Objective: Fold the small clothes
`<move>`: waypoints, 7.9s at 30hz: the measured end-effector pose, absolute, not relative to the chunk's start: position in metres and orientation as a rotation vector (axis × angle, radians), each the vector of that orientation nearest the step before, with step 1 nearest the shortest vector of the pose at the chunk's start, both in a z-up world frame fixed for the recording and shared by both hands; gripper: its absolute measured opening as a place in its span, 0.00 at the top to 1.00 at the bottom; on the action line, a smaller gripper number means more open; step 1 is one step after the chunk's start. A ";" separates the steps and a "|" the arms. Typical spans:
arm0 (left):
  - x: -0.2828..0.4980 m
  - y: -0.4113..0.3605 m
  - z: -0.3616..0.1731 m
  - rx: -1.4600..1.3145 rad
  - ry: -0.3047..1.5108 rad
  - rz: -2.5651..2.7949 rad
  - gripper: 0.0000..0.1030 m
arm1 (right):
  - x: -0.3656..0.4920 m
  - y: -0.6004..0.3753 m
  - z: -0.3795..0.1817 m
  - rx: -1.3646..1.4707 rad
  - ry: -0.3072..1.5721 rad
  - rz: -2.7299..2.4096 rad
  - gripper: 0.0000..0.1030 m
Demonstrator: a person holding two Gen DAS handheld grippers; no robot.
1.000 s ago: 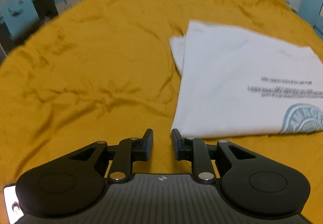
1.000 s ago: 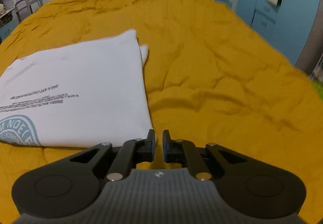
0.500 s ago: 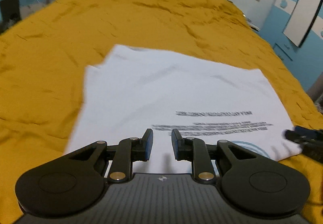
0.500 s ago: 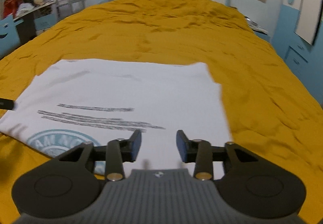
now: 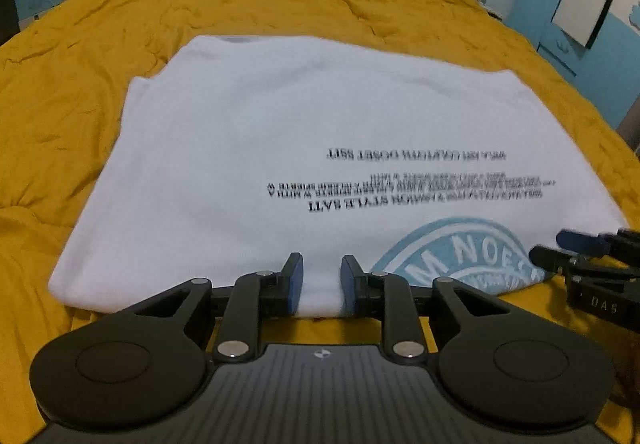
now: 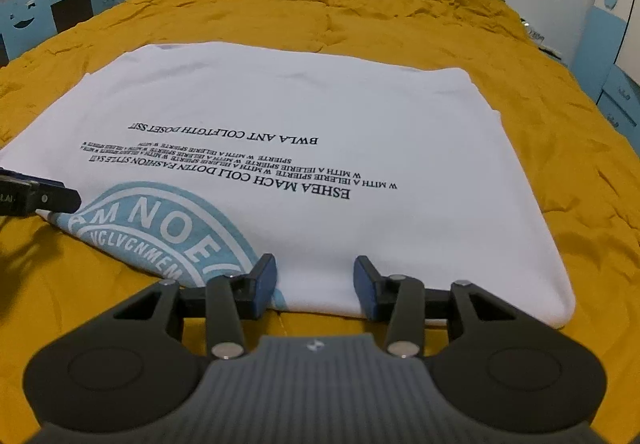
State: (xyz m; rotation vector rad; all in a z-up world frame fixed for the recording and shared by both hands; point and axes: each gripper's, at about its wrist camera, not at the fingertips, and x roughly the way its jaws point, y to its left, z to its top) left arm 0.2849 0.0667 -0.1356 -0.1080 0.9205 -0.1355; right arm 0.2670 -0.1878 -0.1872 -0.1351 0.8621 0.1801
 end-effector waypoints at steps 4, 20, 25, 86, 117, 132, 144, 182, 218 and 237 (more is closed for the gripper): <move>0.294 0.068 -0.117 -0.117 0.873 -0.132 0.73 | 0.276 -0.201 -0.170 -0.060 0.873 0.195 0.60; 0.366 0.083 -0.102 -0.214 0.818 -0.102 0.70 | 0.348 -0.327 -0.130 0.317 0.806 0.019 0.37; 0.393 0.079 -0.105 -0.209 0.824 -0.105 0.70 | 0.375 -0.353 -0.146 0.446 0.806 0.005 0.39; 0.357 0.272 -0.102 -0.342 0.865 0.078 0.70 | 0.492 0.096 -0.116 0.315 0.901 0.353 0.97; 0.266 0.260 -0.111 -0.669 0.900 -0.101 0.41 | 0.291 -0.088 -0.103 0.084 0.829 0.292 0.71; 0.264 0.253 -0.137 -0.790 0.881 -0.001 0.81 | 0.274 -0.109 -0.172 0.224 0.960 0.274 0.90; 0.253 0.238 -0.136 -0.614 0.952 0.012 0.88 | 0.271 -0.114 -0.155 0.235 0.948 0.269 1.00; 0.386 0.275 -0.171 -0.853 0.857 -0.109 0.20 | 0.380 -0.164 -0.177 0.643 0.951 0.237 0.52; 0.419 0.219 -0.121 -0.427 0.808 -0.088 0.78 | 0.498 -0.126 -0.201 0.807 0.951 0.337 0.87; 0.312 0.208 -0.013 -0.344 0.579 -0.100 0.80 | 0.407 -0.106 -0.051 0.560 0.722 0.468 0.90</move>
